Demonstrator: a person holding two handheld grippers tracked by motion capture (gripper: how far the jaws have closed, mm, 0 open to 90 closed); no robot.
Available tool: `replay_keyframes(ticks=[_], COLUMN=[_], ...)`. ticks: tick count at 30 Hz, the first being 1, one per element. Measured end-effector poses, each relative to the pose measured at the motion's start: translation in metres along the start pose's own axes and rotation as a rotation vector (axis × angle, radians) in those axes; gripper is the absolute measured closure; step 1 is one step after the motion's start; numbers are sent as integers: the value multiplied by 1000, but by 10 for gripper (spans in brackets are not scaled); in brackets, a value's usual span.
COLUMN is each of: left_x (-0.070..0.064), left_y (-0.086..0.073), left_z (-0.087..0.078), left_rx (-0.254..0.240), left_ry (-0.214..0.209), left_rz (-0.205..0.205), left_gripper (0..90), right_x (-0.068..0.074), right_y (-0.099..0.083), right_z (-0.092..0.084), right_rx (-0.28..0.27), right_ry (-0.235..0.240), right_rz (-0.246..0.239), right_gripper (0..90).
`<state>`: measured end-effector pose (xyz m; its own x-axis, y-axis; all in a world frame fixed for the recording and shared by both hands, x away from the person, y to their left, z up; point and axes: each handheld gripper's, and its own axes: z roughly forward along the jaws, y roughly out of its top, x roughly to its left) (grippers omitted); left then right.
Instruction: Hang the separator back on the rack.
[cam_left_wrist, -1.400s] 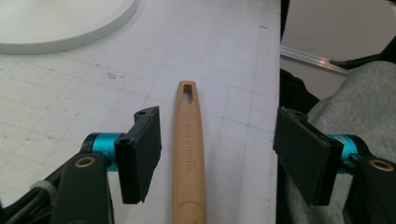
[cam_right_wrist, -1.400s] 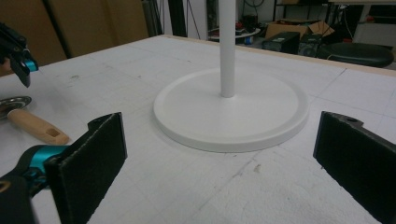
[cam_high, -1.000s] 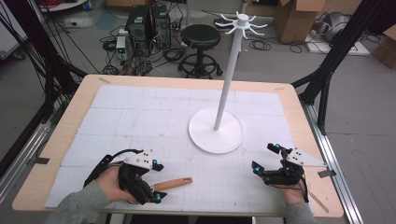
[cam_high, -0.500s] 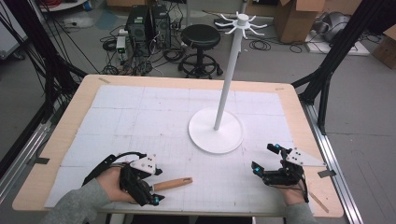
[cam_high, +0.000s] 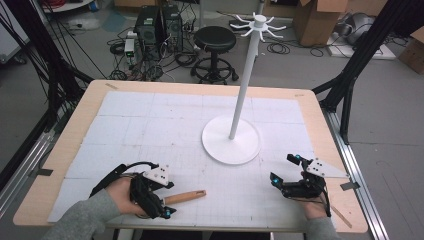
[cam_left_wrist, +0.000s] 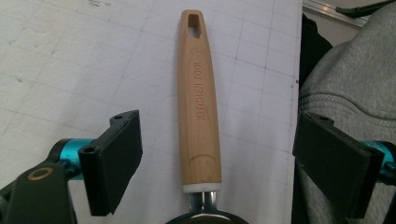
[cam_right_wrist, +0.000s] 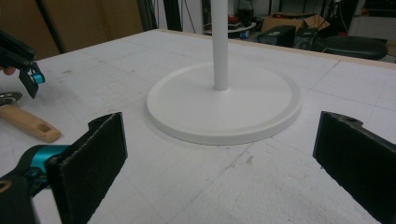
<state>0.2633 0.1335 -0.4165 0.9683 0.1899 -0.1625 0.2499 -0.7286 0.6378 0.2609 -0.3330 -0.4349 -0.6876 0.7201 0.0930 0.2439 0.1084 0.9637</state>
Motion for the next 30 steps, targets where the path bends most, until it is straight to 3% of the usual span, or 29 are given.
replay_keyframes(ticks=[8, 15, 30], left_x=[-1, 1, -3], left_y=[-1, -2, -9], left_z=[5, 8, 2], left_rx=[47, 78, 127], left_ry=[13, 36, 96], left_rz=[21, 6, 58], left_gripper=[218, 276, 403], right_x=[2, 1, 2], right_y=[0, 0, -1], right_z=[1, 2, 3], right_rx=[3, 8, 18], right_ry=[6, 9, 33], right_rz=[1, 2, -2], right_gripper=[19, 20, 48])
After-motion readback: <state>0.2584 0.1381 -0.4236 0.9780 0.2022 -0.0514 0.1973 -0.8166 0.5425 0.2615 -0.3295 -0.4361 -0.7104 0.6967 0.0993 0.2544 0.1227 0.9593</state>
